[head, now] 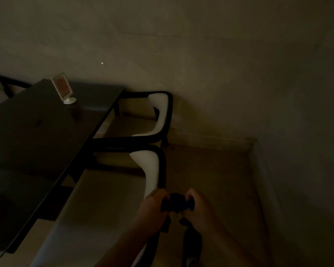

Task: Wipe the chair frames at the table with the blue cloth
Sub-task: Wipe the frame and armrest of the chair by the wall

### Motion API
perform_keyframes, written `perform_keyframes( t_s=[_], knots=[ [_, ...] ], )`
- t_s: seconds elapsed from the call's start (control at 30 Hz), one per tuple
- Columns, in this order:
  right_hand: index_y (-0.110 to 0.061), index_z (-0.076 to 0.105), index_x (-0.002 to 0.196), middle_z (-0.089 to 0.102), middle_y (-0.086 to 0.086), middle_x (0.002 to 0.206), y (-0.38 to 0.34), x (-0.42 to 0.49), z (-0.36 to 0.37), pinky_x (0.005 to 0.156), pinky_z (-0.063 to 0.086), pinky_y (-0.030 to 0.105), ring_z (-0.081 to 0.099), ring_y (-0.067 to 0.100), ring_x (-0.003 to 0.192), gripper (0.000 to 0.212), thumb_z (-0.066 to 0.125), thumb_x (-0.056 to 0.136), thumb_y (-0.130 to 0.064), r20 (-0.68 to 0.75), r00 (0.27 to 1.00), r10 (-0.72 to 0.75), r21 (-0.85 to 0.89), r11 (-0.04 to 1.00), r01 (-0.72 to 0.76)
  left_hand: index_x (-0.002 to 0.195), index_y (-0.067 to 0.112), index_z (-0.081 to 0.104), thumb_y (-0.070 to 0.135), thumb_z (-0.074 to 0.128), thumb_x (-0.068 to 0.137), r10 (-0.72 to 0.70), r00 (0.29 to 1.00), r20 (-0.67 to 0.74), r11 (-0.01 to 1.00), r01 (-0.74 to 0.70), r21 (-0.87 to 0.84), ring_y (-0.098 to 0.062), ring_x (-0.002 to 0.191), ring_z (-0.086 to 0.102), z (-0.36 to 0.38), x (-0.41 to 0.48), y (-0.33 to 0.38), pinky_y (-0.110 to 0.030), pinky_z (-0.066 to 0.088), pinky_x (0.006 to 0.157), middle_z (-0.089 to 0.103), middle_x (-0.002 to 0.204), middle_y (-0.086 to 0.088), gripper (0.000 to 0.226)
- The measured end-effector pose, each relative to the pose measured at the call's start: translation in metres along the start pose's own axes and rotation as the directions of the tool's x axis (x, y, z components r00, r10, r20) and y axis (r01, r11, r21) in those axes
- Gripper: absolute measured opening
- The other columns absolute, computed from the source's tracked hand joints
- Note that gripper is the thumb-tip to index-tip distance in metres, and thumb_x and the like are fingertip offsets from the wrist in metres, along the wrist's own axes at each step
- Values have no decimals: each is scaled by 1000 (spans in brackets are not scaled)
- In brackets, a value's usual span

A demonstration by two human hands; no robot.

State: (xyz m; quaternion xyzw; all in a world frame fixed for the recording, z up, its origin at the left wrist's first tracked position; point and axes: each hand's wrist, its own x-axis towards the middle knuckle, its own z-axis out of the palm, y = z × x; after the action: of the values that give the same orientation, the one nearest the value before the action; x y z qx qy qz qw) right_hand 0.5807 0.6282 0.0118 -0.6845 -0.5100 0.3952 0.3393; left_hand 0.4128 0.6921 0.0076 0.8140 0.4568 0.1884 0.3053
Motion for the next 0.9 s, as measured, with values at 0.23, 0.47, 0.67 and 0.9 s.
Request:
perform_keyframes(
  t_s=[0.23,0.47,0.67,0.9],
  knots=[
    [-26,42,73,47,-5,65,19,71,-38,45,36,25,43,7,48,30,65,85,-13,55,998,0,37,999,-2,90,12,56,0,55,79,-21,1000,-14,999,22,27,-15,73,55,21,76,-3,-21,40,58,53,86,4,16],
    [-22,43,77,49,2,70,30,183,-115,50,37,29,45,15,54,26,68,83,-17,135,991,-25,9,1000,25,84,9,52,-2,55,74,-142,987,-70,990,141,-12,-25,75,56,49,193,9,-26,37,57,56,86,-6,16],
    [-22,42,75,47,4,70,44,254,-153,51,35,31,43,17,56,28,69,82,-19,201,978,-45,28,999,40,87,14,53,4,55,75,-193,979,-72,981,193,-3,-20,79,55,55,258,22,-39,49,65,54,89,-1,16],
    [-25,41,73,46,-3,68,37,330,-139,52,32,28,42,13,57,32,68,77,-41,250,968,-24,91,996,1,80,22,52,3,60,73,-241,965,-106,970,242,2,-13,79,54,37,316,-6,-36,49,68,45,81,16,22]
  ],
)
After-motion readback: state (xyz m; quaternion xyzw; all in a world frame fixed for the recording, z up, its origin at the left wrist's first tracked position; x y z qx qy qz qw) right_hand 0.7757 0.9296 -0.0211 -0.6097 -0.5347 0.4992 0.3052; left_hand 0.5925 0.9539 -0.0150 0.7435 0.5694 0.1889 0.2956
